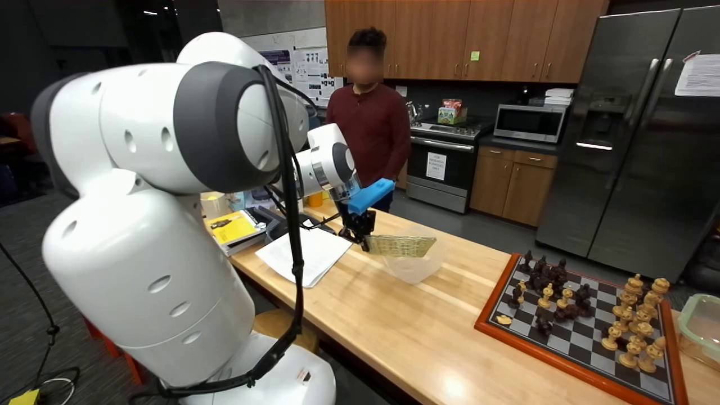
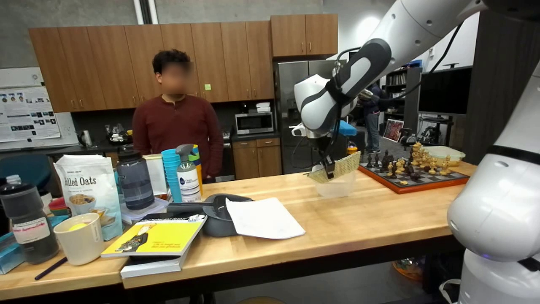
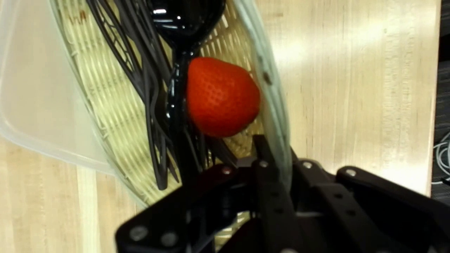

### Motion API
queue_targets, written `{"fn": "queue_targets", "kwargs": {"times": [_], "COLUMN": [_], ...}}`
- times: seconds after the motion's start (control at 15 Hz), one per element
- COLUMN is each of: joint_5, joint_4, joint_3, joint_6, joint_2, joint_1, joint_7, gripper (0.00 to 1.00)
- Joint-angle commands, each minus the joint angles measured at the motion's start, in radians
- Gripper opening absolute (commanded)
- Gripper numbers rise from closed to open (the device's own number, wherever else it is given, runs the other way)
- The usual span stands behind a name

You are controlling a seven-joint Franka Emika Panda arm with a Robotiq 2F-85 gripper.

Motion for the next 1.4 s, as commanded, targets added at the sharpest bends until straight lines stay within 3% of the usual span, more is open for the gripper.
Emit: {"fn": "queue_targets", "kwargs": {"times": [0.0, 0.8, 1.33], "joint_5": [0.048, 0.046, -0.017], "joint_4": [0.008, -0.029, -0.019], "joint_3": [0.0, 0.003, 0.073], "joint_6": [-0.043, -0.043, -0.159], "joint_2": [-0.024, -0.074, -0.103], "joint_1": [0.002, -0.001, 0.01], "joint_7": [-0.034, -0.015, 0.132], "gripper": [0.02, 0.02, 0.02]}}
